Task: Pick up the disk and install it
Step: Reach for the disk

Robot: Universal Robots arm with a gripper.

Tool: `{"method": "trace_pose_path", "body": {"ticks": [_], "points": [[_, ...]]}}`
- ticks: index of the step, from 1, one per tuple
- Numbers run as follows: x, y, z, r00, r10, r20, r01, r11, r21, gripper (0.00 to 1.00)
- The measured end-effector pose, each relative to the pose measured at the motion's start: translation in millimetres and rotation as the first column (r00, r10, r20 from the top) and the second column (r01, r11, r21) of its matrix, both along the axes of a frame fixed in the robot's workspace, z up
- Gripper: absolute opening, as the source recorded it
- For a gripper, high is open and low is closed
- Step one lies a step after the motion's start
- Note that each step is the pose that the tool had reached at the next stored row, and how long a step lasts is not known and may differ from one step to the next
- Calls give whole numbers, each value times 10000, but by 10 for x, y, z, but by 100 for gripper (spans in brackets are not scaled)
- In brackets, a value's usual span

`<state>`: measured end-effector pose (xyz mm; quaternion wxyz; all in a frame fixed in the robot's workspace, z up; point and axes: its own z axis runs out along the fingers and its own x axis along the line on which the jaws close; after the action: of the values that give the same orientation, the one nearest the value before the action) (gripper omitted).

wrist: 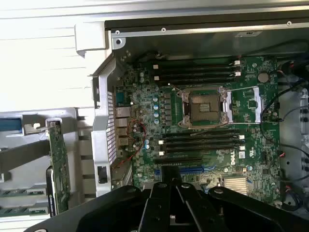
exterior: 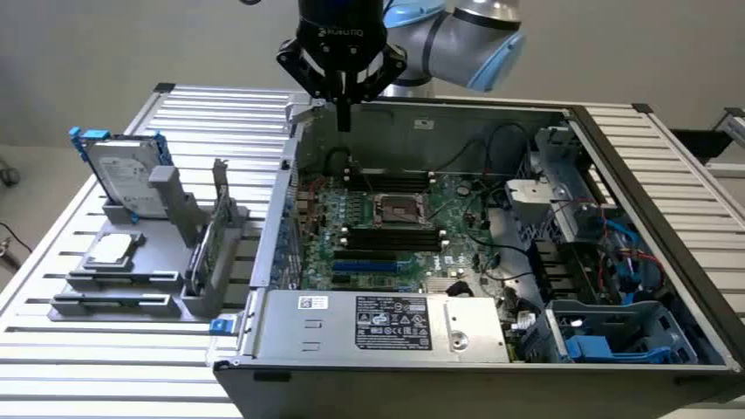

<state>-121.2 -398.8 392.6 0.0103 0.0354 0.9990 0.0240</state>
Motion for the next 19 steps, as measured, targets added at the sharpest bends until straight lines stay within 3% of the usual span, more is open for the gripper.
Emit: {"method": "trace_pose_path", "body": {"ticks": [14,19], "points": [[-3,2,0,10000,0,-1,0,10000,0,11],[-168,105,0,10000,0,2,0,10000,-3,11]]}}
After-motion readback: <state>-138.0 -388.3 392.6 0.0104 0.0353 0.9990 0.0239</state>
